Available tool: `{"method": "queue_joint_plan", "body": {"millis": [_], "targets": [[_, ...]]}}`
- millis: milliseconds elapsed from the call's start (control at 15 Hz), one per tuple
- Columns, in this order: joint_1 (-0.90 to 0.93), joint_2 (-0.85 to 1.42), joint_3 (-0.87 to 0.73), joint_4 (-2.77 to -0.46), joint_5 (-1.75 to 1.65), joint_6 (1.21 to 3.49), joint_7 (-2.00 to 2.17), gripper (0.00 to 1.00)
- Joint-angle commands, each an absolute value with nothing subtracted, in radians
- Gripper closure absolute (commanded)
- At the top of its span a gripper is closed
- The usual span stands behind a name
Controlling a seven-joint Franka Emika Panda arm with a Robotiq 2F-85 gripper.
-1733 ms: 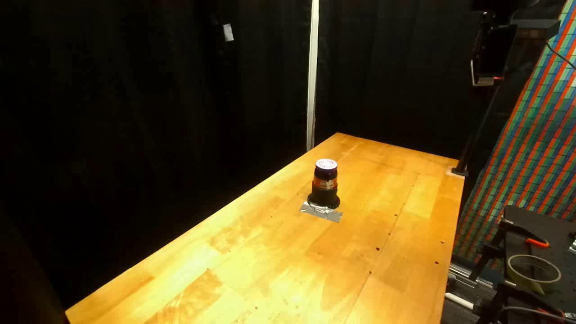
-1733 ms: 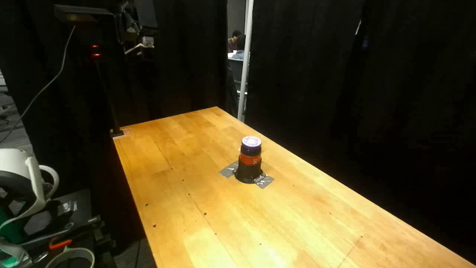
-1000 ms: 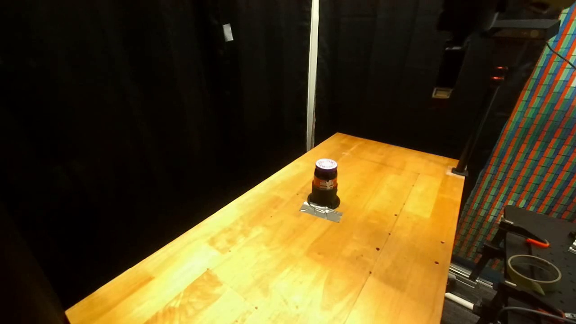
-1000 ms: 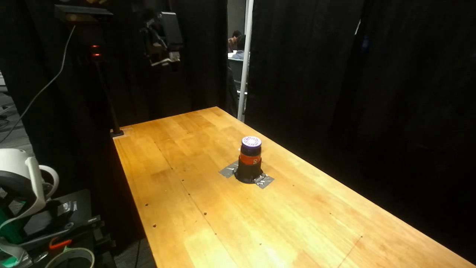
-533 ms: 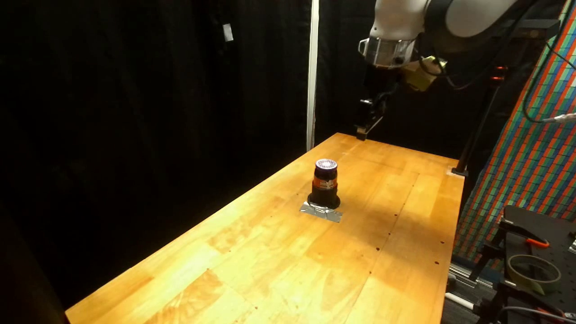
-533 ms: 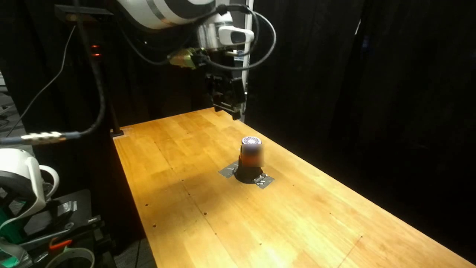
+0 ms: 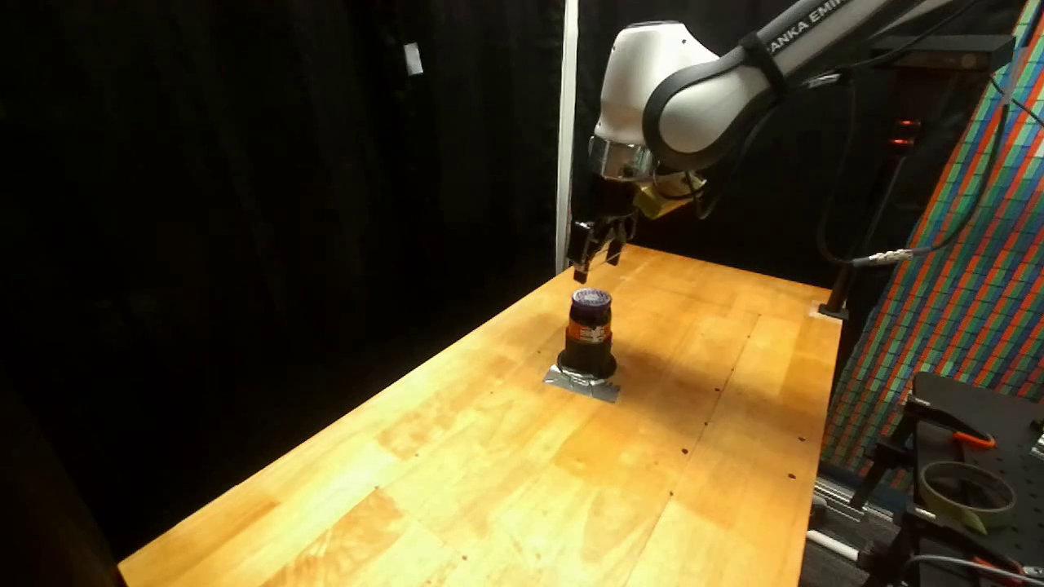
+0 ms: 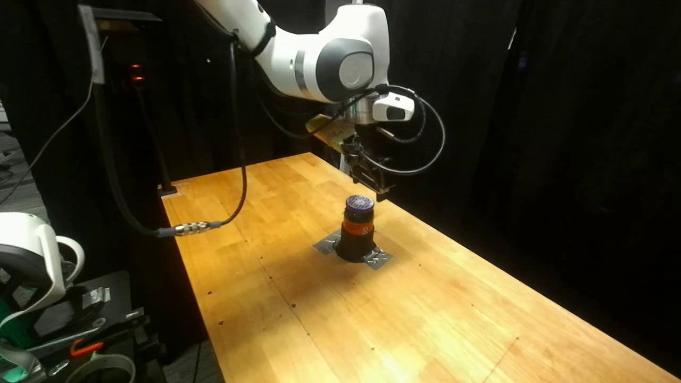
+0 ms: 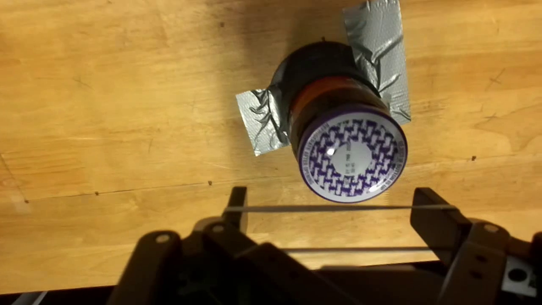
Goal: Put the rubber bung around the neck of the brown bottle
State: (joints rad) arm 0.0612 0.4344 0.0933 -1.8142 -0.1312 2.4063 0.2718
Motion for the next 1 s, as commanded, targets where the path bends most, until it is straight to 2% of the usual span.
{"method": "queue_joint_plan", "body": {"millis": [0, 933], "targets": [[0.094, 0.538, 0.082, -1.673, -0.065, 2.4, 0.232, 0.0], [0.168, 0.636, 0.022, -1.577, -0.126, 2.283, 0.2, 0.0]]}}
